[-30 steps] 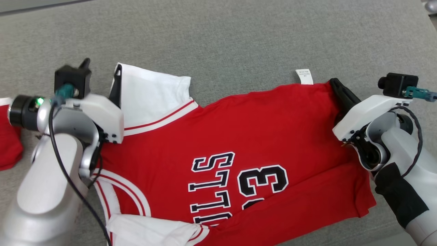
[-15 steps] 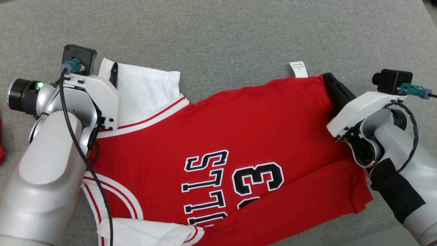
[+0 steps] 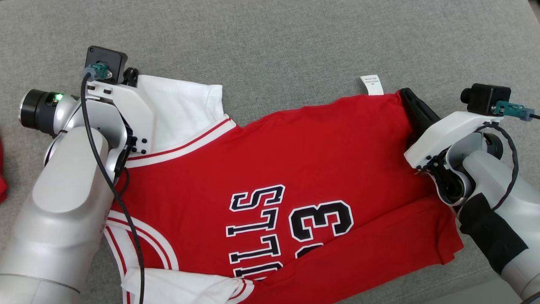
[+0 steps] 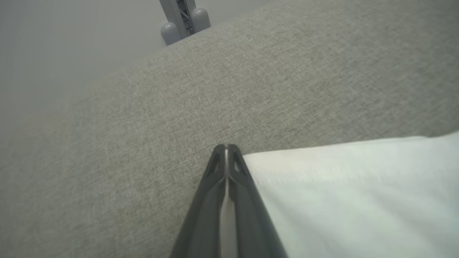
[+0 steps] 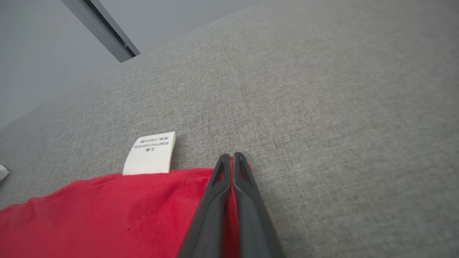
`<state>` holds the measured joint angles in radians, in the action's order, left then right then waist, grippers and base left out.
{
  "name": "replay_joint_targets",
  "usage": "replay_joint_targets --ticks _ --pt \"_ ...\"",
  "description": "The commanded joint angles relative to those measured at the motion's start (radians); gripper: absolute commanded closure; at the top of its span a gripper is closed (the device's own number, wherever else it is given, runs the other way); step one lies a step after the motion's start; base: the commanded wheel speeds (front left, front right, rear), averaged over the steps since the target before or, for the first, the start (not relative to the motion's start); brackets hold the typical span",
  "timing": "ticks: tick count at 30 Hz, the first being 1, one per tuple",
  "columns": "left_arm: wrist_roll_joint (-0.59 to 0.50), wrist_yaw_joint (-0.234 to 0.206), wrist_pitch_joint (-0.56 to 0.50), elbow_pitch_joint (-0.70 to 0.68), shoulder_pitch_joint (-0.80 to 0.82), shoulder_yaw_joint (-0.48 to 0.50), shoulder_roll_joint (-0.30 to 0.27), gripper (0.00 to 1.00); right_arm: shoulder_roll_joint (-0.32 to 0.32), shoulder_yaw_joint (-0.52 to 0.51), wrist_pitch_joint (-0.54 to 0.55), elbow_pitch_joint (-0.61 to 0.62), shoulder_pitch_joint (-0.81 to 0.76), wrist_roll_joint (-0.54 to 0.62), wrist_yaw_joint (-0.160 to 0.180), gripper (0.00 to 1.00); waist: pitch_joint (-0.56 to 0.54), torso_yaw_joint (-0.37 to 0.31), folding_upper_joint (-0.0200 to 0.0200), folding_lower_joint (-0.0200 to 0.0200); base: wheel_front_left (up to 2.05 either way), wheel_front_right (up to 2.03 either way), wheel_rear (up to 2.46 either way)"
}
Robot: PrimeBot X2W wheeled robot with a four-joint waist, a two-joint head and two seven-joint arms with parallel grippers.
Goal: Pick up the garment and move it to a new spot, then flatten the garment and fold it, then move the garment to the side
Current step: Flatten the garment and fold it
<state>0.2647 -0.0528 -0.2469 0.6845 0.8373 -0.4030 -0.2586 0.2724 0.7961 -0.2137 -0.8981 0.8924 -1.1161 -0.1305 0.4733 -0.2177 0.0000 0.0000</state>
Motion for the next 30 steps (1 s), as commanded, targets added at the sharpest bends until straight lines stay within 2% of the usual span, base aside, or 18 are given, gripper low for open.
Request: replay_joint_targets --ticks 1,11,18,26,30 --pt "0.005 0.001 -0.001 0.017 -0.004 -0.001 -0.005 1.00 0.006 0.011 -0.006 -0.011 0.004 -0.008 -0.001 1.00 -0.003 0.002 0.0000 0.0000 0.00 0.00 0.00" --pt "0.049 -0.002 0.114 -0.020 -0.007 0.025 0.031 1.00 0.038 0.032 -0.047 -0.008 0.000 -0.016 -0.001 1.00 -0.051 0.033 0.0000 0.0000 0.00 0.00 0.00" --pt "0.085 0.005 0.190 -0.065 -0.016 0.047 0.046 1.00 0.062 0.008 -0.054 -0.024 0.004 -0.003 -0.001 1.00 -0.088 0.069 0.0000 0.0000 0.00 0.00 0.00" --pt "0.112 -0.005 0.259 -0.093 -0.024 0.072 0.056 1.00 0.079 -0.042 -0.054 -0.018 -0.005 0.044 -0.001 1.00 -0.114 0.098 0.0000 0.0000 0.00 0.00 0.00" --pt "0.128 0.013 0.285 -0.095 -0.038 0.071 0.062 1.00 0.084 -0.070 -0.054 -0.026 -0.021 0.070 -0.001 1.00 -0.131 0.109 0.0000 0.0000 0.00 0.00 0.00"
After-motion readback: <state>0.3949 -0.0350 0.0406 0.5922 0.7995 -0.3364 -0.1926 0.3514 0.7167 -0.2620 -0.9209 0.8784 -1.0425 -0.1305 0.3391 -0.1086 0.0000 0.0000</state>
